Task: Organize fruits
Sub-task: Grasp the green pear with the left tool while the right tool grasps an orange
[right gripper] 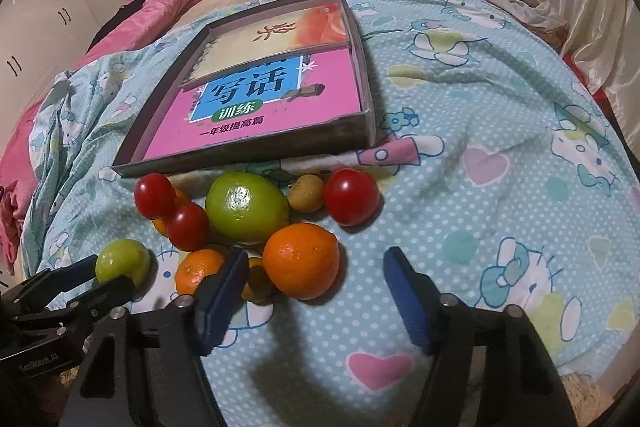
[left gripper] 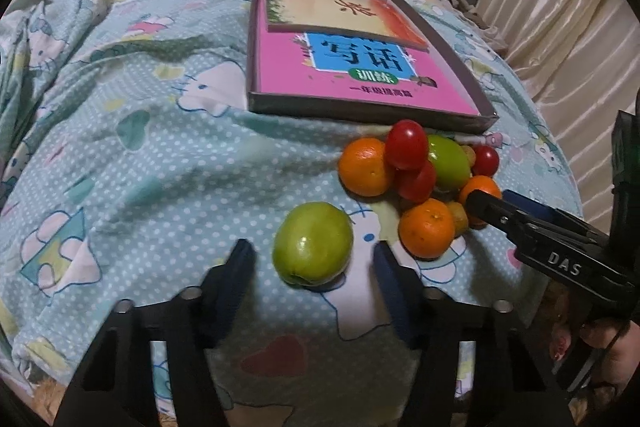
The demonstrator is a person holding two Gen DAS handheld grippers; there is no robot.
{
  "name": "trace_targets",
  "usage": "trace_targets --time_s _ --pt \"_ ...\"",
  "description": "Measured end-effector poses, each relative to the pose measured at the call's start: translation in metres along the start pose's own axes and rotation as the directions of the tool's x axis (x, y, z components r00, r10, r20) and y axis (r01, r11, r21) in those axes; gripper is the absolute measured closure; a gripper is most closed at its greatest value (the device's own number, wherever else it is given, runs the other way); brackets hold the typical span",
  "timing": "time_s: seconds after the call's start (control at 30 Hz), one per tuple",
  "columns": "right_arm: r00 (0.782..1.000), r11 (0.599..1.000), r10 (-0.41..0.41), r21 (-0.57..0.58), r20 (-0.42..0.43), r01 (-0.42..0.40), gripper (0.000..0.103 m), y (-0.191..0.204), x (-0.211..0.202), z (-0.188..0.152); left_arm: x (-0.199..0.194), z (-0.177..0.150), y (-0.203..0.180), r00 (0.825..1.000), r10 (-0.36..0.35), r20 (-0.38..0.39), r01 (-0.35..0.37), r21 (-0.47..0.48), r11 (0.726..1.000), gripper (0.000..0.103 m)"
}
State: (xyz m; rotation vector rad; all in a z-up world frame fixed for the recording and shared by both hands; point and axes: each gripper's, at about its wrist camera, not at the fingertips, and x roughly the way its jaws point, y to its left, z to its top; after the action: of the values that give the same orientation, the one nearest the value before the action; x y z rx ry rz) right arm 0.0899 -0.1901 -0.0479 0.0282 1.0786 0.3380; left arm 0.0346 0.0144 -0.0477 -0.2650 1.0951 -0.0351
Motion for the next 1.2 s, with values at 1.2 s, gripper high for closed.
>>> trace_targets --time_s 1.2 --pt "0.987 0.988 0.152 0.024 0.052 -0.153 0.065 -0.004 -0.008 0.000 0.007 0.013 -0.008 0.998 -0.054 0.026 0.052 0.058 0.997 0.059"
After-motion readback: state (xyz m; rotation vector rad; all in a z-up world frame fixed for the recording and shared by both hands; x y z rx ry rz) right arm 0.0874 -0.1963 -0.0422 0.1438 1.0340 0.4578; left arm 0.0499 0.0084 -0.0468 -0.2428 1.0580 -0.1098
